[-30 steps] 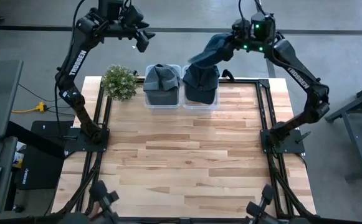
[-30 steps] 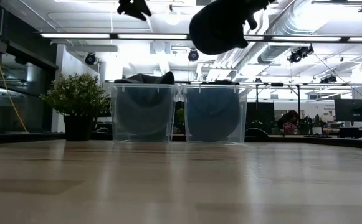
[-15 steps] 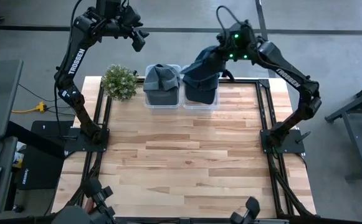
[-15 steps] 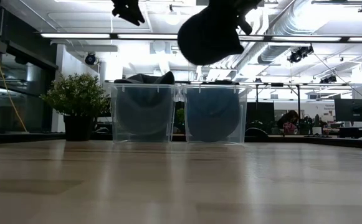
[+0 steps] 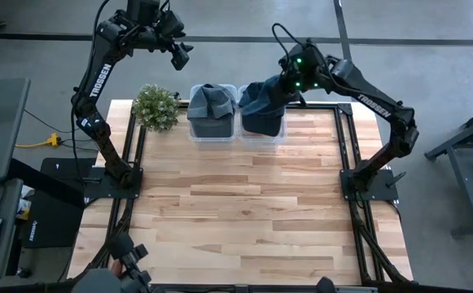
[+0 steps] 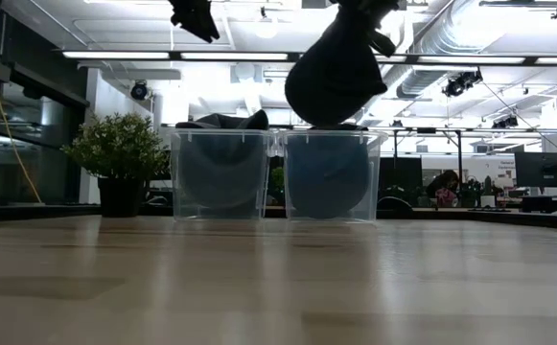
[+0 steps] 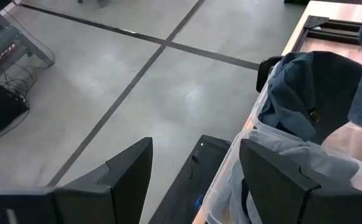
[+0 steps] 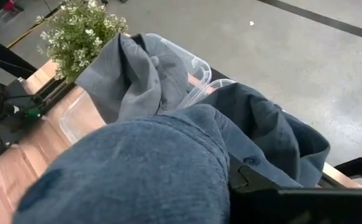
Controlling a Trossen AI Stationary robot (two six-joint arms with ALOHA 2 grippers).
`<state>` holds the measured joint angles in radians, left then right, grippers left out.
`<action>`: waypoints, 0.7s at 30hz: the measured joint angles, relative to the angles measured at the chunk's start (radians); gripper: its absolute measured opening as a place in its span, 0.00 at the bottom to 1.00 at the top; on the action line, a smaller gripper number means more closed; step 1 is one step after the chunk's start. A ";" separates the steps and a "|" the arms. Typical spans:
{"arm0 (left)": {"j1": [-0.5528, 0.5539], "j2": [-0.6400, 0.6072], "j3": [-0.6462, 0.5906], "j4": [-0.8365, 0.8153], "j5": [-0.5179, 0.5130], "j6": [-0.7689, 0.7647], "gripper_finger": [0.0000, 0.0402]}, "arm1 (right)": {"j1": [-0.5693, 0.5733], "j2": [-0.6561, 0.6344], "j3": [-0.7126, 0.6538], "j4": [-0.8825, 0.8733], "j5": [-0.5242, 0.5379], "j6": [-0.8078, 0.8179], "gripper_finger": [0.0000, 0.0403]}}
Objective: Pick & Place hat
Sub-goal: Put the blue cap into the right transparent bin
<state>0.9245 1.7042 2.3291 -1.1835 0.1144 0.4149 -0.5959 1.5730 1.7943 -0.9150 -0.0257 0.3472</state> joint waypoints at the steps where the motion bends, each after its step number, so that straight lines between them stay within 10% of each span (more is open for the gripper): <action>1: 0.000 0.000 0.000 0.001 0.003 0.000 0.59 | 0.004 0.000 0.000 0.000 0.003 0.008 0.00; 14: -0.002 0.000 0.000 -0.035 0.018 -0.001 0.59 | 0.049 0.000 0.000 -0.038 0.088 0.024 0.00; 21: -0.003 0.001 0.000 -0.035 0.232 -0.021 0.59 | 0.048 0.005 0.000 -0.038 0.144 -0.041 0.00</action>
<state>0.9212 1.7048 2.3288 -1.2182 0.3463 0.3934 -0.5483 1.5784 1.7943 -0.9525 0.1183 0.3066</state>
